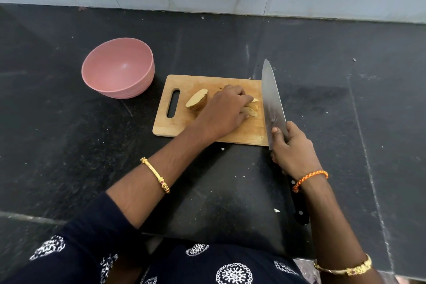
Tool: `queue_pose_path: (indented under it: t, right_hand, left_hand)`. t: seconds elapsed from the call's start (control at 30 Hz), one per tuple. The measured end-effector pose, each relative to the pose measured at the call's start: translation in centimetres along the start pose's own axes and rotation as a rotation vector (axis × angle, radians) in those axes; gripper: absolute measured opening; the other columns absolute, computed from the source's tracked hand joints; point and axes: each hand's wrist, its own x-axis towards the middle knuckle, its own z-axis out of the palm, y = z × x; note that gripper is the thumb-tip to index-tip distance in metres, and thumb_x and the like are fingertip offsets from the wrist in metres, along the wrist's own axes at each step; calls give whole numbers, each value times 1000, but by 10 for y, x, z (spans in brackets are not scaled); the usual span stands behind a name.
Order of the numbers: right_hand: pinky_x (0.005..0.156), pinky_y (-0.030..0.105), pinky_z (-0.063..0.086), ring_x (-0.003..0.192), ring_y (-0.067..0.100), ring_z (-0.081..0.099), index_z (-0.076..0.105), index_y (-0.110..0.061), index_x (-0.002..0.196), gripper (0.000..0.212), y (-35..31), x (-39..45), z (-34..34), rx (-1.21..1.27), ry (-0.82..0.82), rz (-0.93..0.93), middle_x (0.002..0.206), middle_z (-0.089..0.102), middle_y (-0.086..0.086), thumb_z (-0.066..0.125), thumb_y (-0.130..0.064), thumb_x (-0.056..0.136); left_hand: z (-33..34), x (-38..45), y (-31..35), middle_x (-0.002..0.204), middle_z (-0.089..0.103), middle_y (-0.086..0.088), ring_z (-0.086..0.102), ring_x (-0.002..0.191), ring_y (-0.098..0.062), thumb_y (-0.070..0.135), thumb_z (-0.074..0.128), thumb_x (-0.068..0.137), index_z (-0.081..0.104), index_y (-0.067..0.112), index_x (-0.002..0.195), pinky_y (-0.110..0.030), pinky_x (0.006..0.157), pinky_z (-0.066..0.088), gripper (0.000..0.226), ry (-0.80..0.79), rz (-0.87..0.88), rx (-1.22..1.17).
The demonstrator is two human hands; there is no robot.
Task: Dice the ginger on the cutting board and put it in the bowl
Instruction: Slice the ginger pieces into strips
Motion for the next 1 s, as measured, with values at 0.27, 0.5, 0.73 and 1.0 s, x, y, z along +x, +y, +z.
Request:
queue_pose_path:
  t: [0.27, 0.5, 0.73, 1.0]
  right_hand:
    - [68, 36, 51, 84, 35, 62, 33, -25, 69, 30, 1, -4, 0, 7, 10, -13, 73, 58, 5, 43, -31, 96]
    - [59, 33, 37, 67, 27, 51, 38, -13, 78, 28, 4, -18, 8, -67, 14, -33, 67, 53, 7, 35, -31, 99]
    - [59, 33, 35, 64, 19, 48, 45, -8, 88, 27, 0, -16, 9, -84, 11, -38, 69, 53, 7, 33, -29, 100]
    - [69, 41, 51, 75, 37, 60, 37, -16, 73, 30, 1, -7, 2, -39, 42, -2, 73, 60, 14, 34, -31, 98]
  left_hand:
    - [9, -10, 1, 124, 56, -1, 45, 117, -16, 25, 53, 93, 49, 16, 133, -29, 97, 36, 41, 34, 39, 55]
    - [9, -7, 0, 112, 57, -3, 49, 109, -17, 15, 54, 93, 62, 12, 121, -30, 90, 45, 29, 55, -5, -72]
    - [11, -3, 3, 115, 55, -4, 48, 110, -16, 14, 54, 93, 61, 10, 121, -21, 87, 40, 29, 97, -12, -38]
    - [2, 11, 0, 136, 42, -4, 32, 128, -20, 25, 47, 96, 39, 15, 140, -38, 105, 33, 46, -138, -36, 119]
